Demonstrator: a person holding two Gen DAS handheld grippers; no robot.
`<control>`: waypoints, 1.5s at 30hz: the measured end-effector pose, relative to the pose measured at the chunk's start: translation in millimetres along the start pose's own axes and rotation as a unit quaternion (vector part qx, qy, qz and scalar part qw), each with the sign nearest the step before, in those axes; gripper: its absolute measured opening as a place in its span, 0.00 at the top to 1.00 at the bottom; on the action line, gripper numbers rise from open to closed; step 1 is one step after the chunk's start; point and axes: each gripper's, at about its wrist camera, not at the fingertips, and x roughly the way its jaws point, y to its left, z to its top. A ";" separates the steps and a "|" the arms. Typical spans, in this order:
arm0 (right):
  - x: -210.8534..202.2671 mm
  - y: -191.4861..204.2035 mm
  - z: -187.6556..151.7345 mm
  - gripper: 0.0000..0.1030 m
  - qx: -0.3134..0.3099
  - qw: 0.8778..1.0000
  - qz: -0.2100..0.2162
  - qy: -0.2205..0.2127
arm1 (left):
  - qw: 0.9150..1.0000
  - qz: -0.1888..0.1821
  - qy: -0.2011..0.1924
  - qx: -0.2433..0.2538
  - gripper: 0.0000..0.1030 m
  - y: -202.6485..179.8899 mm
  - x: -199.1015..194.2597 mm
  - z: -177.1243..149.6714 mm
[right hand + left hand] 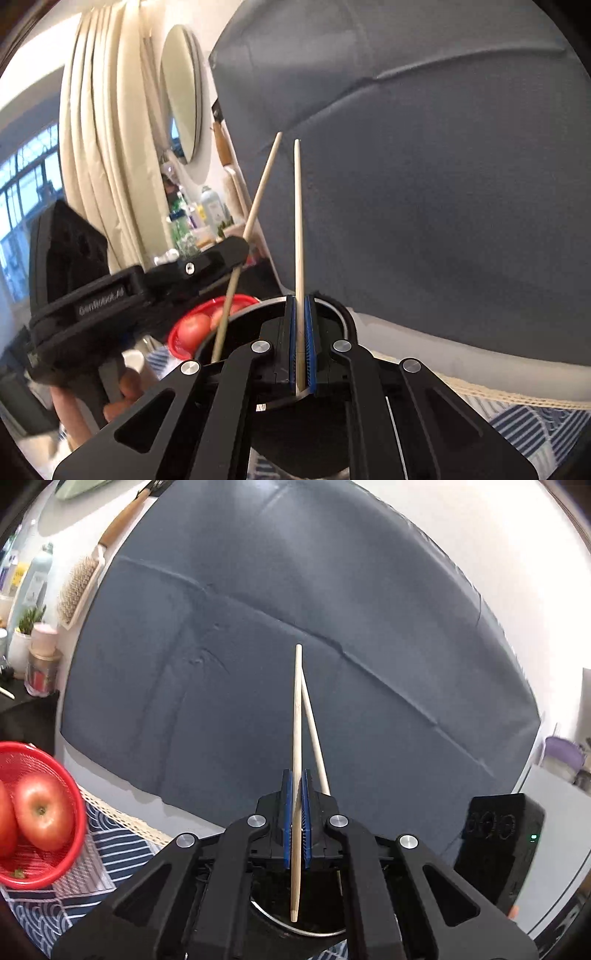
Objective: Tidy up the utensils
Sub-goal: 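Lift chopsticks with both tools and drop them into the black holder, then grasp another chopstick with each tool from the table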
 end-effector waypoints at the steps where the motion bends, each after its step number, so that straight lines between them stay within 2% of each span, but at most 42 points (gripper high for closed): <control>1: -1.3 0.9 -1.3 0.95 -0.006 1.000 -0.003 0.002 | 1.000 0.002 0.001 0.005 0.95 -1.8 -0.6 -0.6; 6: -6.9 5.6 -6.9 0.96 -0.027 0.999 -0.024 0.011 | 1.000 0.010 0.019 0.018 0.95 -3.4 -2.8 -6.6; 18: -19.4 38.7 -5.6 0.93 -0.101 0.992 -0.057 0.053 | 0.993 0.045 0.052 0.093 0.93 -34.1 -36.9 -6.3; 20: -24.8 40.6 -6.1 0.85 -0.104 0.991 -0.063 0.055 | 0.992 0.054 0.055 0.097 0.76 -38.9 -44.7 -5.7; 22: -35.2 40.6 -8.6 0.65 -0.104 0.991 -0.068 0.053 | 0.991 0.060 0.060 0.103 0.69 -44.1 -50.3 -5.6; 24: -47.0 41.1 -10.9 0.64 -0.106 0.991 -0.068 0.050 | 0.989 0.072 0.063 0.114 0.61 -49.5 -55.9 -6.3; 26: -58.7 40.7 -14.2 0.63 -0.109 0.991 -0.064 0.052 | 0.988 0.075 0.069 0.115 0.44 -52.6 -64.0 -8.7; 27: -62.9 41.3 -15.5 0.58 -0.110 0.991 -0.062 0.052 | 0.987 0.081 0.069 0.118 0.40 -55.1 -69.5 -10.7; 28: -68.2 41.3 -17.4 0.50 -0.112 0.991 -0.061 0.051 | 0.986 0.086 0.072 0.121 0.32 -56.3 -72.1 -12.3; 29: -75.0 41.5 -20.3 0.48 -0.112 0.991 -0.059 0.050 | 0.985 0.092 0.075 0.124 0.27 -58.0 -75.1 -14.4; 32: -88.3 41.8 -26.7 0.42 -0.110 0.991 -0.060 0.055 | 0.983 0.101 0.089 0.126 0.22 -59.2 -83.3 -21.1; 35: -102.8 42.7 -34.6 0.33 -0.114 0.990 -0.066 0.058 | 0.979 0.120 0.104 0.128 0.14 -58.1 -91.5 -30.6; 37: -110.3 42.8 -39.4 0.18 -0.116 0.989 -0.066 0.066 | 0.977 0.126 0.112 0.129 0.10 -57.1 -96.9 -36.4; 41: -123.3 44.5 -52.8 0.15 -0.132 0.985 -0.057 0.094 | 0.974 0.135 0.132 0.124 0.06 -54.8 -106.5 -49.8; 45: -129.6 44.8 -68.1 0.15 -0.146 0.980 -0.056 0.121 | 0.971 0.136 0.155 0.120 0.06 -51.4 -115.0 -64.4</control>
